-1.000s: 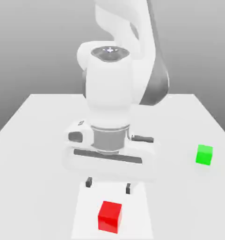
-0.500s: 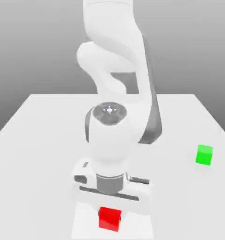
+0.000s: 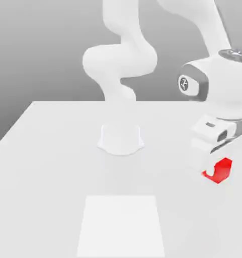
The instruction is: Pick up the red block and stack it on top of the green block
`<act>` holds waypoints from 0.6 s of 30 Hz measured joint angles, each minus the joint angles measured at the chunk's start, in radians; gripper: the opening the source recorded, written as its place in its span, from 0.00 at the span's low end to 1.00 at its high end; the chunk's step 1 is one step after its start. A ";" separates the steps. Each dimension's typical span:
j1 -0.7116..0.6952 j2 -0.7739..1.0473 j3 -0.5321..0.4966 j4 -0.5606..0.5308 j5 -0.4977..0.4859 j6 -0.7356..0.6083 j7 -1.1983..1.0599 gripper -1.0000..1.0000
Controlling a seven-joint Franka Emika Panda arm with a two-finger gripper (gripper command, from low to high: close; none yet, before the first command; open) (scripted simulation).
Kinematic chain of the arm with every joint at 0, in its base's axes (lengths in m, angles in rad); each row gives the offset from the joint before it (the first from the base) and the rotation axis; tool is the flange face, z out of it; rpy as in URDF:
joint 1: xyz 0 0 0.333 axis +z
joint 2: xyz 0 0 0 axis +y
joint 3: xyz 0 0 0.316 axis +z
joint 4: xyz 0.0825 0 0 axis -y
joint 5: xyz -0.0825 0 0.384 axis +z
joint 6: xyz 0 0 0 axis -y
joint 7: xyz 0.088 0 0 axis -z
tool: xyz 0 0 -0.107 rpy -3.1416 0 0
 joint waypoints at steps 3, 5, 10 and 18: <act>0.101 -0.050 0.058 -0.044 0.021 -0.007 -0.107 0.00; 0.170 -0.078 0.102 -0.071 0.029 -0.009 -0.170 0.00; 0.169 0.001 0.131 -0.078 -0.073 0.072 -0.125 0.00; 0.196 0.174 0.048 -0.074 -0.326 0.216 0.053 1.00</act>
